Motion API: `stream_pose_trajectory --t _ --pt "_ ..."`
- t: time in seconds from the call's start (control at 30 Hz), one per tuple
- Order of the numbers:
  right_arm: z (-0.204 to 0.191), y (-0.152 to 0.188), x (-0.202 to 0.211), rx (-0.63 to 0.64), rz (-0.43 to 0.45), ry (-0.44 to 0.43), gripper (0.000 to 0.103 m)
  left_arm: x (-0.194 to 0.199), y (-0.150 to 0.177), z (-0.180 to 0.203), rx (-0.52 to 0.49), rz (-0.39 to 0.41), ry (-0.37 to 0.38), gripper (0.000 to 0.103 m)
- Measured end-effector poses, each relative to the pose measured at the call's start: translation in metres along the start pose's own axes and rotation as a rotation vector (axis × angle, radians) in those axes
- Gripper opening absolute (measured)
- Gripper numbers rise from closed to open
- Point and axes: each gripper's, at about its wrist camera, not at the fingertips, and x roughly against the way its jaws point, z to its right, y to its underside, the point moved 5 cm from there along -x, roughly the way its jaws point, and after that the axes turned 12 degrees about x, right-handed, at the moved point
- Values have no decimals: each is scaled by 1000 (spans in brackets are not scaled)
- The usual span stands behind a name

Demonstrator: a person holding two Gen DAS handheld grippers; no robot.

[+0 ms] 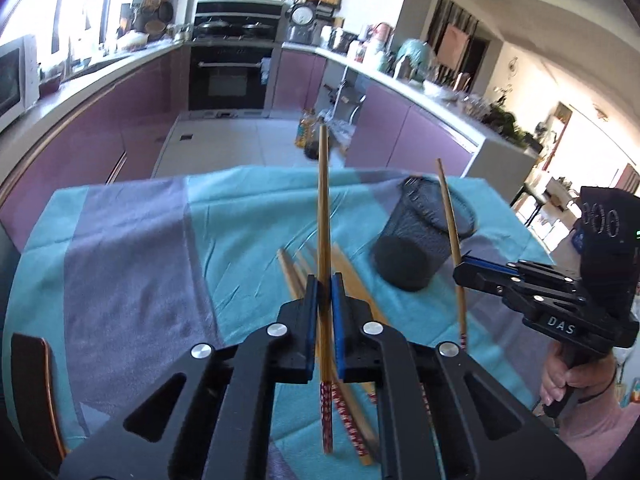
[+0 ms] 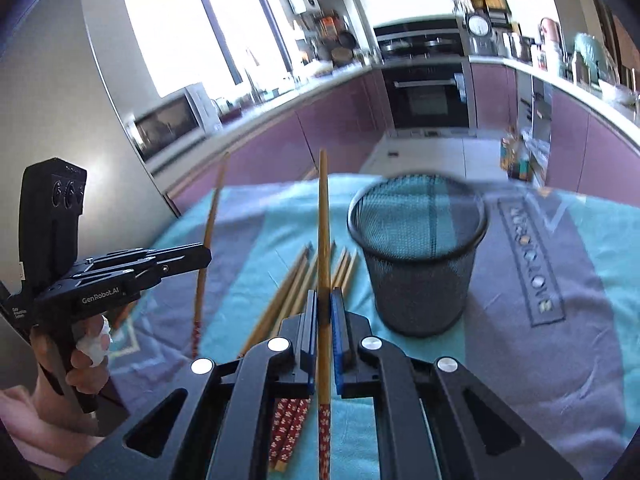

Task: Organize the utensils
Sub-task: 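Lift the held chopsticks upright with both tools and carry them over the mesh holder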

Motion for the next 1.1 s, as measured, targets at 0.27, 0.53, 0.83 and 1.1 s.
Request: stream_pose_trajectory --t 0.27,0.53,0.83,1.1 --pt "5 -42 41 28 148 -7 6 50 -42 43 -16 118 121 7" --pt "19 -88 78 83 256 29 6 75 -94 95 -22 218 221 7" --pt "46 -105 81 90 257 114 6 54 -119 149 -71 237 204 7" --pt "61 -83 36 98 81 114 6 -22 -94 160 -112 97 140 7"
